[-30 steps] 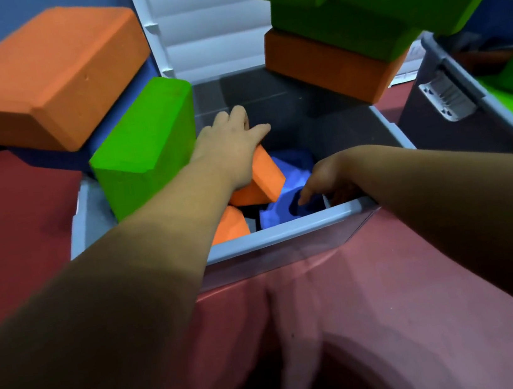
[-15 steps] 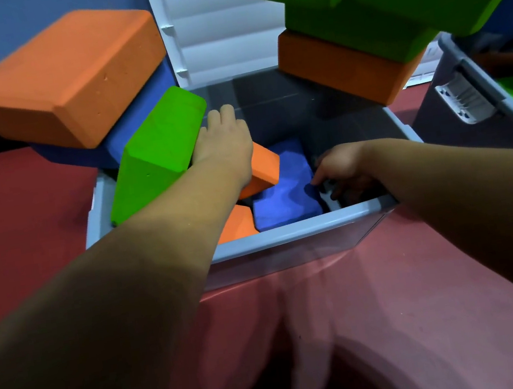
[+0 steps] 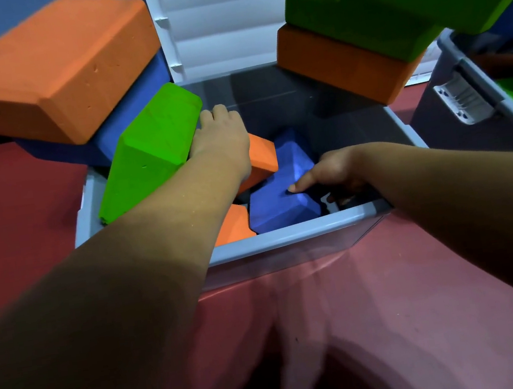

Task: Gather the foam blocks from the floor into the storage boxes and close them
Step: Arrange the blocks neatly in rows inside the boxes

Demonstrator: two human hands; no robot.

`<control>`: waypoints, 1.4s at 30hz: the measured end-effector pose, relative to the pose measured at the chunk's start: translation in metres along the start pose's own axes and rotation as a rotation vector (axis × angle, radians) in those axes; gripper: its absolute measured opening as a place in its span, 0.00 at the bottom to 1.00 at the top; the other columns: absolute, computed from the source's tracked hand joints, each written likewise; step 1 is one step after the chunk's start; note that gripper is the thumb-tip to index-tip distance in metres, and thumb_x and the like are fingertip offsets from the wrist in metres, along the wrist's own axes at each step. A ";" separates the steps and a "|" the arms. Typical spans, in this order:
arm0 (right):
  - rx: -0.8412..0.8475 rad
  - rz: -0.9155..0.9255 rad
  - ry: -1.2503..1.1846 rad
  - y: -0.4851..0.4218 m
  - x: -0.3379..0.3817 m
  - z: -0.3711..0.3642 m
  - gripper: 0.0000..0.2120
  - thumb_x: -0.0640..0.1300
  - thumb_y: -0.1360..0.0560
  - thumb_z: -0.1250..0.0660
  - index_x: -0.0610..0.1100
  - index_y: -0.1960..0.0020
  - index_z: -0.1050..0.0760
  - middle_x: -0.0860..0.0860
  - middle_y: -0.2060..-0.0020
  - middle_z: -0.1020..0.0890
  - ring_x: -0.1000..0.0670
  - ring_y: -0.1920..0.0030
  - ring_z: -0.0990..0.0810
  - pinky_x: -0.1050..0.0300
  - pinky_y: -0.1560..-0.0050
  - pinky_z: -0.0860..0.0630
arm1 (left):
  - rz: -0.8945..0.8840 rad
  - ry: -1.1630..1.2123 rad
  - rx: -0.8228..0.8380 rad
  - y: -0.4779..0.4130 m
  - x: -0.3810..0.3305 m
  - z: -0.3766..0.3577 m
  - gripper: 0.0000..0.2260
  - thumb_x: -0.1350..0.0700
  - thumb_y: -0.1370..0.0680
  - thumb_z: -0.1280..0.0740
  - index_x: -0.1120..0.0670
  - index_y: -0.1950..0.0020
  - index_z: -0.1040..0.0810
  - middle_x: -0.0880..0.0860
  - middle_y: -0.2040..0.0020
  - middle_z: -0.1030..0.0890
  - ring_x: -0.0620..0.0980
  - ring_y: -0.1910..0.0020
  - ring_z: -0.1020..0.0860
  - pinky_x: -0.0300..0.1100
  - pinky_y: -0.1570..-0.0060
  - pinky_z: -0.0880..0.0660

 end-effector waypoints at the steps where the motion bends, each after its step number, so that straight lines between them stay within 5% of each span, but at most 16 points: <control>1: -0.001 -0.007 0.007 0.000 0.001 0.000 0.30 0.58 0.33 0.19 0.44 0.38 0.23 0.46 0.43 0.18 0.42 0.48 0.17 0.49 0.54 0.21 | -0.008 -0.014 -0.008 0.000 0.000 0.000 0.32 0.54 0.27 0.25 0.60 0.27 0.34 0.60 0.32 0.31 0.60 0.32 0.31 0.49 0.35 0.30; 4: -0.116 0.059 0.000 0.004 0.010 0.003 0.29 0.54 0.32 0.21 0.41 0.38 0.25 0.41 0.44 0.20 0.37 0.49 0.17 0.42 0.53 0.17 | 0.007 0.034 -0.036 -0.001 -0.001 -0.001 0.33 0.51 0.27 0.24 0.60 0.27 0.33 0.59 0.32 0.31 0.61 0.33 0.31 0.51 0.36 0.28; 7: -0.449 0.203 0.123 0.014 0.023 0.025 0.27 0.60 0.31 0.29 0.42 0.41 0.23 0.41 0.45 0.19 0.40 0.51 0.19 0.56 0.63 0.23 | 0.056 0.113 -0.069 0.000 -0.001 0.003 0.33 0.48 0.26 0.23 0.60 0.28 0.33 0.60 0.32 0.31 0.62 0.33 0.29 0.52 0.38 0.26; 11: -0.812 0.334 0.150 0.034 0.025 0.052 0.37 0.69 0.34 0.34 0.43 0.37 0.27 0.41 0.40 0.20 0.36 0.41 0.20 0.46 0.44 0.22 | 0.140 0.227 -0.098 0.002 -0.002 0.010 0.35 0.40 0.25 0.27 0.61 0.29 0.33 0.62 0.31 0.32 0.64 0.35 0.27 0.54 0.37 0.27; 15: -0.993 0.422 0.335 0.056 0.027 0.062 0.37 0.70 0.32 0.31 0.42 0.37 0.27 0.40 0.43 0.20 0.35 0.43 0.22 0.45 0.46 0.23 | 0.227 0.375 -0.047 0.002 -0.006 0.013 0.38 0.35 0.25 0.30 0.62 0.28 0.32 0.63 0.31 0.33 0.65 0.38 0.25 0.55 0.38 0.26; 20: -0.891 0.386 0.482 0.070 0.034 0.072 0.26 0.69 0.28 0.31 0.45 0.51 0.19 0.42 0.53 0.17 0.38 0.50 0.19 0.51 0.52 0.23 | 0.222 0.302 0.063 0.000 -0.018 0.022 0.42 0.29 0.23 0.45 0.64 0.30 0.25 0.66 0.34 0.26 0.66 0.36 0.28 0.51 0.36 0.32; 23: -0.683 0.351 0.587 0.063 0.029 0.061 0.35 0.73 0.25 0.36 0.41 0.42 0.18 0.39 0.46 0.16 0.38 0.43 0.19 0.52 0.50 0.25 | 0.241 0.406 0.154 0.011 -0.031 0.033 0.44 0.29 0.23 0.41 0.67 0.24 0.33 0.66 0.28 0.30 0.65 0.31 0.29 0.47 0.36 0.32; 25: -0.495 0.240 0.557 0.056 0.016 0.050 0.46 0.74 0.27 0.35 0.44 0.20 0.36 0.37 0.26 0.29 0.36 0.28 0.28 0.47 0.33 0.28 | 0.275 0.506 0.172 0.015 -0.039 0.032 0.46 0.30 0.23 0.38 0.69 0.24 0.36 0.65 0.29 0.30 0.64 0.32 0.27 0.47 0.38 0.29; 27: -0.401 0.180 0.533 0.056 0.008 0.046 0.54 0.69 0.29 0.30 0.52 0.15 0.56 0.38 0.20 0.40 0.34 0.23 0.35 0.41 0.25 0.34 | 0.328 0.609 0.189 0.012 -0.041 0.023 0.49 0.29 0.26 0.36 0.70 0.24 0.40 0.64 0.32 0.28 0.64 0.34 0.26 0.47 0.42 0.29; 28: -0.392 0.178 0.516 0.058 0.006 0.047 0.55 0.67 0.29 0.28 0.52 0.16 0.58 0.38 0.21 0.38 0.34 0.25 0.33 0.41 0.26 0.33 | 0.356 0.652 0.184 0.011 -0.040 0.020 0.52 0.29 0.27 0.34 0.70 0.24 0.43 0.63 0.32 0.26 0.63 0.33 0.25 0.46 0.43 0.30; 31: -0.455 0.224 0.397 0.065 0.005 0.050 0.57 0.64 0.32 0.22 0.40 0.19 0.52 0.38 0.36 0.22 0.37 0.38 0.22 0.46 0.42 0.25 | 0.388 0.782 0.149 0.011 -0.037 0.018 0.50 0.34 0.26 0.29 0.69 0.25 0.47 0.61 0.31 0.26 0.61 0.32 0.25 0.44 0.48 0.34; 34: -0.591 0.297 0.435 0.075 0.008 0.054 0.53 0.66 0.32 0.23 0.36 0.24 0.43 0.38 0.41 0.21 0.38 0.43 0.20 0.50 0.53 0.28 | 0.412 0.827 0.103 0.018 -0.034 0.023 0.43 0.35 0.24 0.28 0.68 0.29 0.40 0.62 0.32 0.24 0.59 0.34 0.24 0.43 0.50 0.35; 38: -0.625 0.377 0.519 0.080 0.010 0.052 0.48 0.69 0.33 0.24 0.39 0.28 0.35 0.38 0.37 0.23 0.38 0.41 0.21 0.51 0.51 0.28 | 0.449 0.930 0.135 0.013 -0.042 0.018 0.46 0.30 0.27 0.30 0.69 0.33 0.38 0.63 0.43 0.20 0.61 0.49 0.16 0.47 0.48 0.21; 40: -0.603 0.384 0.549 0.079 0.007 0.046 0.49 0.70 0.33 0.25 0.39 0.27 0.36 0.38 0.35 0.26 0.38 0.38 0.22 0.49 0.46 0.26 | 0.472 0.996 0.160 0.016 -0.051 0.020 0.43 0.30 0.27 0.30 0.67 0.34 0.36 0.58 0.56 0.25 0.58 0.64 0.17 0.47 0.59 0.18; 42: -0.596 0.379 0.564 0.079 0.003 0.044 0.49 0.70 0.32 0.26 0.39 0.27 0.36 0.37 0.34 0.27 0.39 0.38 0.23 0.47 0.42 0.25 | 0.507 1.074 0.158 0.020 -0.059 0.023 0.39 0.33 0.27 0.27 0.63 0.37 0.37 0.55 0.57 0.27 0.57 0.68 0.18 0.45 0.66 0.20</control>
Point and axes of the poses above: each hand's wrist, its own y-axis away from the middle knuckle, its own z-axis out of the back of the hand, x = y × z, the point moved 5 cm from there along -y, towards the middle knuckle
